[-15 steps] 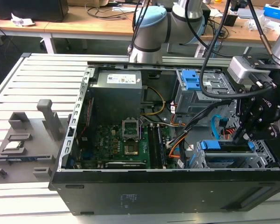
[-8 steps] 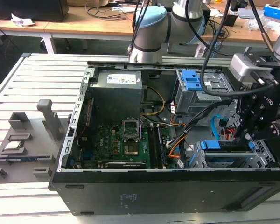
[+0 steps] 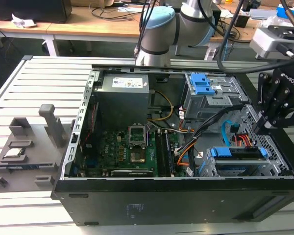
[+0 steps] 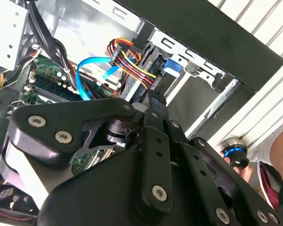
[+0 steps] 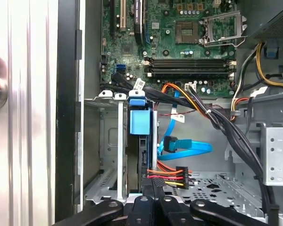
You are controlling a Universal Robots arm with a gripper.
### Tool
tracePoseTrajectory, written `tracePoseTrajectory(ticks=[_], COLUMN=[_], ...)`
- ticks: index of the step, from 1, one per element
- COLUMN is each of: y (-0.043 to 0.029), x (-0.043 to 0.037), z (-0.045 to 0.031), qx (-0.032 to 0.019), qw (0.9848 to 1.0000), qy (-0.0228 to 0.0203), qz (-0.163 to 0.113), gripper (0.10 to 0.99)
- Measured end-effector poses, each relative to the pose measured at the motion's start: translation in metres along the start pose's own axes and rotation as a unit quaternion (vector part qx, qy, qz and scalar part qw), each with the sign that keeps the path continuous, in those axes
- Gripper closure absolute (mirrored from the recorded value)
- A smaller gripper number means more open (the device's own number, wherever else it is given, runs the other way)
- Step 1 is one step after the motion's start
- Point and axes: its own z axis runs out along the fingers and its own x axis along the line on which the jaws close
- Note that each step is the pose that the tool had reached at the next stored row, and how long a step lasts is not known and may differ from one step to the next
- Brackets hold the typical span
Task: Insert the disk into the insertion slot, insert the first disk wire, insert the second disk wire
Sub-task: 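Insert the first disk wire, then insert the second disk wire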
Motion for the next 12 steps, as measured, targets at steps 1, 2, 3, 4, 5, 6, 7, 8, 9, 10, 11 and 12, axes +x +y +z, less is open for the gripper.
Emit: tracePoseTrajectory(ticks=[1, 2, 3, 4, 5, 6, 7, 8, 9, 10, 11, 12], y=[0.0001, 0.0002, 0.0003, 0.0003, 0.0003, 0.0003, 0.0003, 0.0003, 0.0003, 0.0003, 0.0003, 0.0003], x=[0.0002, 0.0003, 0.0005, 0.0005, 0.0005, 0.0005, 0.0005, 0.0005, 0.0005, 0.0005, 0.0005, 0.0005], z=[-0.0023, -0.004, -0.0067, -0.0077, -0.0077, -0.0078, -0.0079, -0.0079, -0.0079, -0.008, -0.008, -0.008], qx=[0.0, 0.0, 0.0, 0.0, 0.0, 0.0, 0.0, 0.0, 0.0, 0.0, 0.0, 0.0], qw=[1.0, 1.0, 1.0, 1.0, 1.0, 1.0, 1.0, 1.0, 1.0, 1.0, 1.0, 1.0], qy=[-0.0001, -0.0001, 0.0, -0.0003, -0.0003, -0.0003, -0.0002, -0.0002, -0.0002, -0.0002, -0.0002, -0.0002], qz=[0.0, 0.0, 0.0, 0.0, 0.0, 0.0, 0.0, 0.0, 0.0, 0.0, 0.0, 0.0], gripper=[0.98, 0.98, 0.98, 0.98, 0.98, 0.98, 0.98, 0.98, 0.98, 0.98, 0.98, 0.98])
